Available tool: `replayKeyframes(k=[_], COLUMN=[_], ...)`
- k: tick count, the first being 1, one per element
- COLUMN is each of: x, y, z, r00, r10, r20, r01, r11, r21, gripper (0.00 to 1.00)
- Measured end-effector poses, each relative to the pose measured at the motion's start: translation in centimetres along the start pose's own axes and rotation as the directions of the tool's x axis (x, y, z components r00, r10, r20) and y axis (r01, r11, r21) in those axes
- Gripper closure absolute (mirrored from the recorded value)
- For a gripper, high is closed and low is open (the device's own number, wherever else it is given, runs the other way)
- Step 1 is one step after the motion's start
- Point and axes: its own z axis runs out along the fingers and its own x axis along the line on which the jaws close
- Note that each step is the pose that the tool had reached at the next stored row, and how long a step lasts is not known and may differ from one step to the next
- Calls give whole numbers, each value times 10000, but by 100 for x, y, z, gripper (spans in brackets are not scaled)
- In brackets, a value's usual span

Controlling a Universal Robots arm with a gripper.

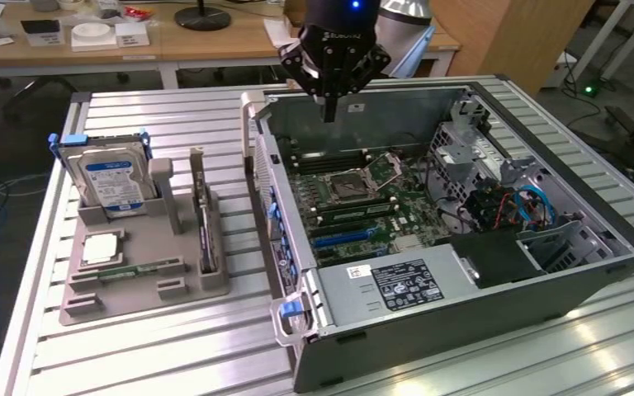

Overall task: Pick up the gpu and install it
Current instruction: 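Reach for the gpu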

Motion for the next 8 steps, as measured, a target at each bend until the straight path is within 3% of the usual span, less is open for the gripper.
replayKeyframes(k=[8], x=[27], y=[-3], z=[0], r00=[10000], r10=[0], r20=[1], r01=[0], r11=[10000], r21=[0], gripper=[89])
